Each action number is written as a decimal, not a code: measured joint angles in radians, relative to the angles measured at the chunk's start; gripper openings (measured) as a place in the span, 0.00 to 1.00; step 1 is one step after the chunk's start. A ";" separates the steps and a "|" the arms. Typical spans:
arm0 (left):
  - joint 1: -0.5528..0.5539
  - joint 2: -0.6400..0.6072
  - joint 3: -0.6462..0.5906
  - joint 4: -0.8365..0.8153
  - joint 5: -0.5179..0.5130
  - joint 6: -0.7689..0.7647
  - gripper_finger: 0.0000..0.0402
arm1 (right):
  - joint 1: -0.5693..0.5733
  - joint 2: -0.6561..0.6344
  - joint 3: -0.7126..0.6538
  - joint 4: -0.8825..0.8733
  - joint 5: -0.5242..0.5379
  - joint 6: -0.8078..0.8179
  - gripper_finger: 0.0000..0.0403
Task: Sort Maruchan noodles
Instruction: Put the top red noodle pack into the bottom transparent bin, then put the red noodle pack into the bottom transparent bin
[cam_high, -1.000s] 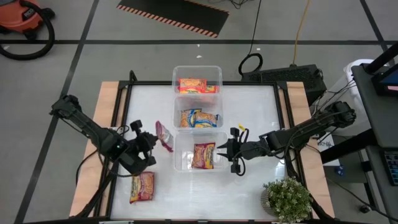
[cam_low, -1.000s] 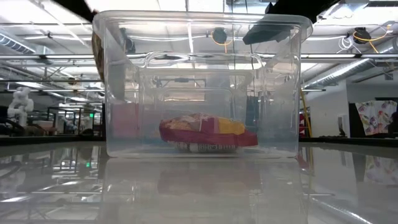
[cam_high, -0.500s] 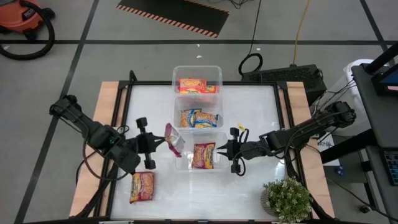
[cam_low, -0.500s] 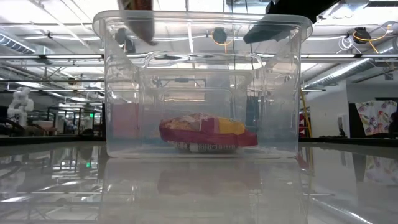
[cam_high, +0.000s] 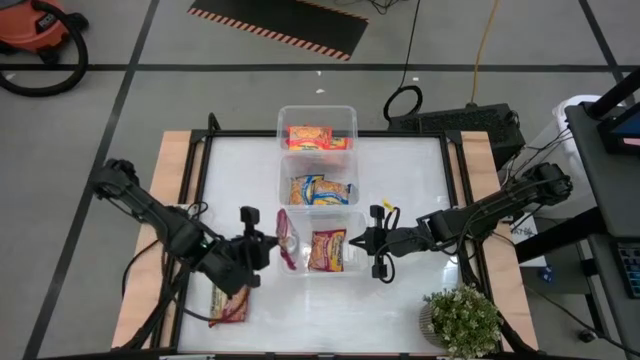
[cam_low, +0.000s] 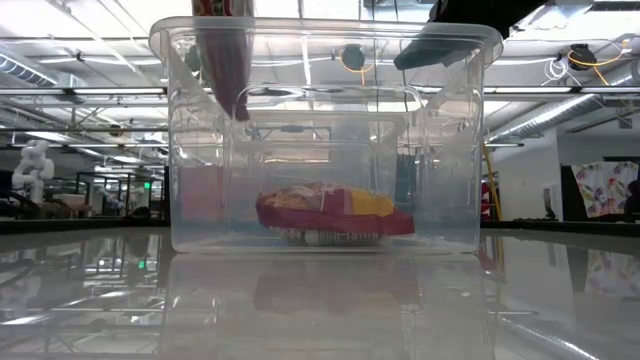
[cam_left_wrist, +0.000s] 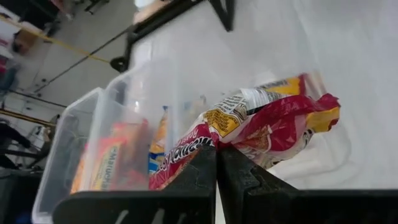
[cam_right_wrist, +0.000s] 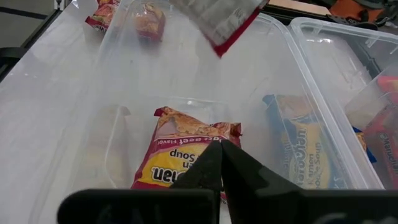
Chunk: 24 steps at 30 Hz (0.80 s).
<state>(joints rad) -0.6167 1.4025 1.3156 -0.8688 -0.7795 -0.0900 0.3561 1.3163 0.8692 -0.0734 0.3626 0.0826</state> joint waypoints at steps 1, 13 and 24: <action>0.000 0.010 0.000 0.000 0.012 0.003 0.01 | 0.000 0.000 0.000 0.000 0.000 0.000 0.01; 0.049 0.071 0.000 0.003 0.068 -0.073 0.10 | 0.000 0.000 0.000 0.000 -0.001 0.002 0.00; 0.107 0.071 0.000 0.002 0.083 -0.216 0.26 | 0.000 0.000 0.000 -0.001 -0.001 0.002 0.00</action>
<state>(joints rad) -0.5100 1.4731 1.3155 -0.8668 -0.6966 -0.3056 0.3564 1.3163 0.8692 -0.0747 0.3614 0.0846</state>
